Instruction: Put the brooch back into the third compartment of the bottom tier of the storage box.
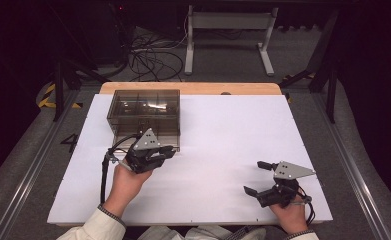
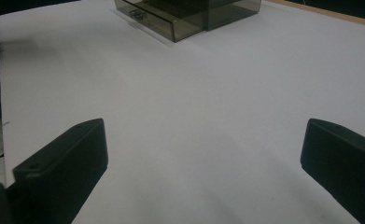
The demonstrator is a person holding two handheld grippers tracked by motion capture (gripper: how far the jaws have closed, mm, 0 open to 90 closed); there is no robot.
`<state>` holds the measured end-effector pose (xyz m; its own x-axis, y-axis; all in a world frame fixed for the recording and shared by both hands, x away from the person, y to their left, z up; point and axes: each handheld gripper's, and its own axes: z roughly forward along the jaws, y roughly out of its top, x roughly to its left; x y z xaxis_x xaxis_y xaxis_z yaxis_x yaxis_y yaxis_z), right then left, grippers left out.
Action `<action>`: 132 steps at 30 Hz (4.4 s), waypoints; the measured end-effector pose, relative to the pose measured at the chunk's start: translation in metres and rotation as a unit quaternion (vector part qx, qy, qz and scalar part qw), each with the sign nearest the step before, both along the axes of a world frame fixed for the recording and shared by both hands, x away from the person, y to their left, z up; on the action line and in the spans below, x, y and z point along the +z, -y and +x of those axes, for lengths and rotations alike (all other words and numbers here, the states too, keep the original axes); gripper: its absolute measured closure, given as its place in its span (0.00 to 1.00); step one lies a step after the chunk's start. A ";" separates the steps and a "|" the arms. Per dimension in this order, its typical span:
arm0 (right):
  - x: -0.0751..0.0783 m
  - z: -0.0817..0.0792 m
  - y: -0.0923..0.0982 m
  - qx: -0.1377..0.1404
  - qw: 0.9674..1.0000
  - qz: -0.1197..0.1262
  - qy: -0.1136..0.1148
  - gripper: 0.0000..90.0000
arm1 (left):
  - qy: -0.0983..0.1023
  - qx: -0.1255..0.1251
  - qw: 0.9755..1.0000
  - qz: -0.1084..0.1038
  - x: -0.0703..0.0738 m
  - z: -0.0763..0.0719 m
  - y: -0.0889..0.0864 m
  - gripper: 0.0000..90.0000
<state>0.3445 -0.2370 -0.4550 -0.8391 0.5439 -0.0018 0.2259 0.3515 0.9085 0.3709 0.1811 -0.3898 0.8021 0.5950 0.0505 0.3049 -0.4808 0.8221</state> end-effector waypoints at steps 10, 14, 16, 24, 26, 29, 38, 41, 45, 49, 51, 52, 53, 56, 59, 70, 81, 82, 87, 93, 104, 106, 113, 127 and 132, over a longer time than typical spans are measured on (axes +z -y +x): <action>0.000 0.000 0.000 0.000 1.000 -0.001 0.000 0.02 | -0.007 0.028 1.000 -0.011 -0.004 0.017 -0.009 0.88; 0.000 0.000 0.000 0.000 1.000 -0.001 0.000 0.02 | -0.007 0.043 0.999 -0.017 -0.008 0.027 -0.011 0.88; 0.000 0.000 0.000 0.000 1.000 -0.001 0.000 0.02 | -0.010 0.044 0.999 -0.018 -0.009 0.028 -0.012 0.88; -0.001 0.000 0.000 0.001 1.000 -0.003 0.000 0.02 | -0.003 0.062 0.998 -0.024 -0.017 0.039 -0.011 0.87; -0.001 0.001 0.000 0.001 1.000 -0.004 -0.001 0.02 | -0.002 0.064 0.998 -0.024 -0.019 0.041 -0.010 0.87; -0.001 0.000 0.000 0.000 1.000 -0.004 0.000 0.02 | -0.002 0.066 0.998 -0.025 -0.021 0.044 -0.010 0.87; -0.002 0.001 0.000 -0.001 1.000 -0.004 -0.003 0.02 | -0.008 0.078 0.997 -0.027 -0.031 0.056 -0.007 0.87; -0.002 0.001 0.000 -0.001 1.000 -0.003 -0.004 0.02 | -0.006 0.081 0.996 -0.027 -0.033 0.058 -0.007 0.87; -0.002 0.002 0.000 -0.001 1.000 -0.004 -0.005 0.02 | -0.012 0.088 0.996 -0.033 -0.037 0.062 -0.007 0.87; -0.002 0.002 0.000 -0.002 1.000 -0.003 -0.006 0.02 | -0.007 0.089 0.996 -0.032 -0.038 0.064 -0.006 0.87; -0.002 0.002 0.000 -0.001 1.000 -0.003 -0.006 0.02 | -0.005 0.092 0.995 -0.032 -0.039 0.065 -0.006 0.87; -0.002 0.002 0.000 -0.001 1.000 -0.003 -0.006 0.02 | -0.005 0.092 0.995 -0.032 -0.039 0.065 -0.006 0.87; -0.002 0.002 0.000 -0.001 1.000 -0.004 -0.005 0.02 | -0.006 0.093 0.995 -0.034 -0.040 0.067 -0.006 0.87; -0.002 0.002 0.000 -0.001 1.000 -0.004 -0.005 0.02 | -0.002 0.097 0.995 -0.032 -0.041 0.069 -0.004 0.87; -0.002 0.002 0.000 -0.002 1.000 -0.003 -0.006 0.02 | -0.003 0.098 0.995 -0.029 -0.042 0.069 -0.004 0.87; -0.002 0.002 0.000 0.000 1.000 -0.003 -0.004 0.02 | -0.006 0.097 0.995 -0.028 -0.043 0.070 -0.003 0.87; -0.002 0.002 0.000 0.001 1.000 -0.004 -0.005 0.02 | -0.028 0.104 0.994 -0.021 -0.051 0.076 -0.007 0.87; -0.002 0.002 0.000 0.001 1.000 -0.004 -0.004 0.02 | -0.033 0.105 0.994 -0.022 -0.052 0.077 -0.007 0.87; -0.002 0.002 0.000 0.000 1.000 -0.003 -0.004 0.02 | -0.030 0.110 0.993 -0.020 -0.052 0.077 -0.007 0.82; -0.002 0.002 0.000 0.002 1.000 -0.005 -0.005 0.02 | -0.024 0.107 0.994 -0.026 -0.046 0.072 -0.008 0.77; -0.002 0.001 0.001 0.000 1.000 -0.003 -0.004 0.02 | -0.007 0.107 0.994 -0.035 -0.030 0.058 -0.008 0.32; -0.002 0.001 0.001 0.001 1.000 -0.002 -0.005 0.02 | -0.006 0.105 0.994 -0.037 -0.028 0.056 -0.008 0.30; -0.002 0.002 0.001 0.000 1.000 -0.001 -0.006 0.02 | -0.001 0.101 0.994 -0.036 -0.023 0.052 -0.007 0.27; -0.002 0.001 0.002 -0.002 1.000 -0.001 -0.006 0.02 | 0.012 0.085 0.995 -0.042 -0.007 0.034 -0.007 0.18; -0.002 0.002 0.002 -0.001 1.000 -0.001 -0.006 0.02 | 0.012 0.075 0.996 -0.056 0.001 0.024 -0.012 0.12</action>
